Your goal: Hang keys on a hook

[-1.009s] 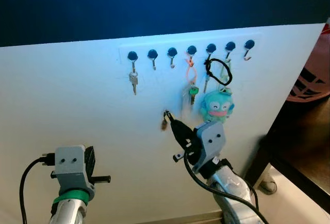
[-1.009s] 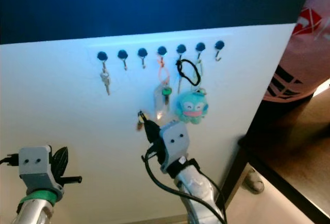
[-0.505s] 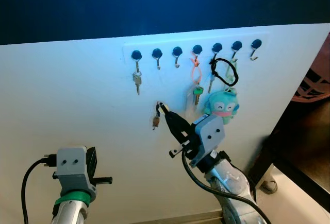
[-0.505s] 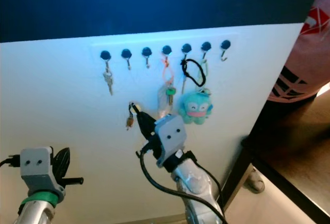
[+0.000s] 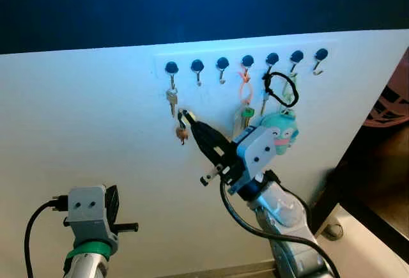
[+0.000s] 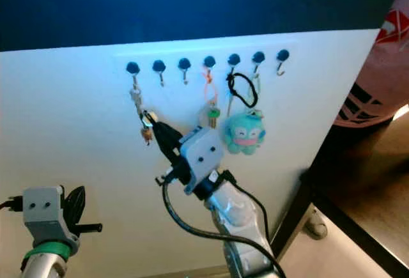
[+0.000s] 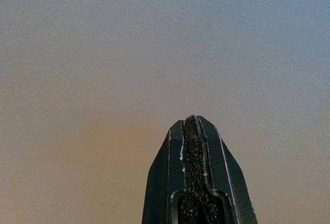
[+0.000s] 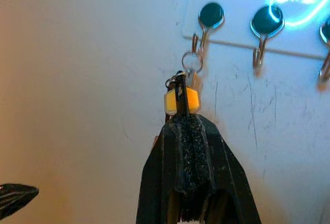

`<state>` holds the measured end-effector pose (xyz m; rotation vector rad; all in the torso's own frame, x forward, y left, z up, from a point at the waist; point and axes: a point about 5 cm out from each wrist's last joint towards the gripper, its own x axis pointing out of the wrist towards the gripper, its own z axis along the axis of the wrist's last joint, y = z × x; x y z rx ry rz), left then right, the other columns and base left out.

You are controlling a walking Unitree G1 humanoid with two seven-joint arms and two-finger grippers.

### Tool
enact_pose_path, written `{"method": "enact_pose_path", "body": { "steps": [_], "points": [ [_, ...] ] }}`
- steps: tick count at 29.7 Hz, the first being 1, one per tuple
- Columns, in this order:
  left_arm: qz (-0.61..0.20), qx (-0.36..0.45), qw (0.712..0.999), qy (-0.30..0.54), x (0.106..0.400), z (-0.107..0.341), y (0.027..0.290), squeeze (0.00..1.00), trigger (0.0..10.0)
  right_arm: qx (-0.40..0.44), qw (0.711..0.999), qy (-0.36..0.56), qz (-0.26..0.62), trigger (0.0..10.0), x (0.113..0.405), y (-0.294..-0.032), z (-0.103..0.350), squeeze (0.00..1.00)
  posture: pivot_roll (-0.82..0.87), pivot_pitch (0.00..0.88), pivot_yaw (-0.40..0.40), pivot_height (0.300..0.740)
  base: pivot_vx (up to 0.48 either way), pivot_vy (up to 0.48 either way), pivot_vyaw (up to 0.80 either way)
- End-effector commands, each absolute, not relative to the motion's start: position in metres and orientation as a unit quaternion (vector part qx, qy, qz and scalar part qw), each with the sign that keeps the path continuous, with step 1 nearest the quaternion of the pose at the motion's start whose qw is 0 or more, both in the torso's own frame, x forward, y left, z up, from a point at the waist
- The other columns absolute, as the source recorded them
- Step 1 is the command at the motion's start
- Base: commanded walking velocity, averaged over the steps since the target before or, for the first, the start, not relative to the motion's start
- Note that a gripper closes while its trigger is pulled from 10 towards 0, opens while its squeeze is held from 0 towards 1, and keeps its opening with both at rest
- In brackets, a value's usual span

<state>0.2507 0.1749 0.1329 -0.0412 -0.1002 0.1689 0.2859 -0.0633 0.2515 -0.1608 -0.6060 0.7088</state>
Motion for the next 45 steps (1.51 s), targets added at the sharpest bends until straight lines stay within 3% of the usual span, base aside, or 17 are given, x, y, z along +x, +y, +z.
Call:
{"method": "enact_pose_path", "body": {
  "steps": [1, 18, 31, 45],
  "points": [
    [0.079, -0.026, 0.994, -0.065, 0.247, 0.137, 0.175, 0.0, 10.0, -0.075, 0.888, -0.292, 0.347, 10.0, 0.287, -0.061, 0.254, 0.0, -0.15, 0.07, 0.119, 0.74, 0.0, 0.0, 0.0],
    [-0.061, -0.04, 0.984, -0.165, 0.244, 0.175, 0.144, 0.0, 10.0, -0.073, 0.878, -0.325, 0.344, 10.0, 0.306, -0.053, 0.281, 0.0, -0.14, 0.081, 0.117, 0.74, 0.0, 0.0, 0.0],
    [-0.07, -0.038, 0.982, -0.174, 0.244, 0.179, 0.144, 0.0, 10.0, -0.061, 0.866, -0.357, 0.344, 10.0, 0.31, -0.051, 0.3, 0.0, -0.13, 0.081, 0.115, 0.74, 0.0, 0.0, 0.0],
    [-0.078, -0.039, 0.981, -0.171, 0.243, 0.178, 0.142, 0.0, 10.0, -0.041, 0.887, -0.358, 0.288, 10.0, 0.305, -0.068, 0.291, 0.0, -0.13, 0.081, 0.115, 0.74, 0.0, 0.0, 0.0]
  ]
}}
